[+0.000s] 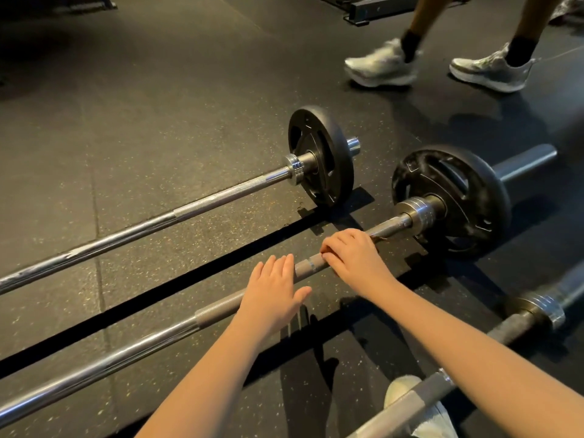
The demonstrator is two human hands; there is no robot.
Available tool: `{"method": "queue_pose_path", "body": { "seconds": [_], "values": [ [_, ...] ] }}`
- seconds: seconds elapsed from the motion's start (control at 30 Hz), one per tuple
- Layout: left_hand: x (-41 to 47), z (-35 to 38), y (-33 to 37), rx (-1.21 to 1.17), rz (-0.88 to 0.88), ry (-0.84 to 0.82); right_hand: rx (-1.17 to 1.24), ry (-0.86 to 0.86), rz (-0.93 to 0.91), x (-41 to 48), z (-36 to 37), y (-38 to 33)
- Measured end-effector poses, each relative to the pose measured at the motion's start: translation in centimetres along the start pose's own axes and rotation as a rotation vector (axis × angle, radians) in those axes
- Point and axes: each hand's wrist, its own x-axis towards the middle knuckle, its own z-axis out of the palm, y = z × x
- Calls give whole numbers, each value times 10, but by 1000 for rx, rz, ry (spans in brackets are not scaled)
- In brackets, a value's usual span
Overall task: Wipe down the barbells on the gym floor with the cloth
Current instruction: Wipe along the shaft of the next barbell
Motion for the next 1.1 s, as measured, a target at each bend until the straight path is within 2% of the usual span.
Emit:
{"method": "queue_pose_path", "body": {
  "seconds": [0.07,0.13,0.2,0.27,0.33,0.37,0.43,0.47,0.53,0.6,0.63,0.67,0.73,0.77,0.83,0.87,0.9,0.93,0.97,1.03,1.1],
  "values": [
    [4,1,5,33,5,21,-44,-86,-9,10,-9,14],
    [3,2,6,51,11,18,-42,-131,149,27,-18,25],
    [4,1,5,48,10,6,-13,-65,341,38,-17,29],
    [9,-1,7,28,15,-10,-95,47,394,39,-6,19],
    [15,-3,14,6,31,-7,-56,131,246,23,5,7],
    [18,-3,17,0,36,9,1,116,137,13,7,2],
    [22,-3,21,7,44,39,27,5,-14,7,0,11],
    [22,-2,22,15,49,50,-11,-50,1,12,-6,22],
    [20,-1,23,21,51,51,-67,-107,210,32,-17,41],
    [22,-2,22,21,51,46,-59,-28,448,47,-22,51],
    [23,-1,22,22,53,47,-91,40,499,49,-19,47],
    [24,0,22,20,53,48,-130,105,497,45,-14,40],
    [23,0,22,11,44,52,-100,172,331,23,-1,20],
    [22,1,22,9,40,52,-58,147,203,8,4,14],
    [21,3,21,8,38,55,-12,-16,-8,-6,-1,21],
    [20,3,22,8,39,57,-25,-101,-48,-1,-8,35],
    [20,3,23,5,40,56,-68,-180,-29,10,-18,46],
    [20,2,24,0,40,54,-101,-239,70,24,-29,56],
    [20,2,25,-4,40,55,-99,-222,198,38,-35,66],
    [21,0,24,-10,31,55,-117,-74,411,51,-34,69],
    [23,-1,23,-14,19,36,-194,45,402,37,-15,50]
  ]
}}
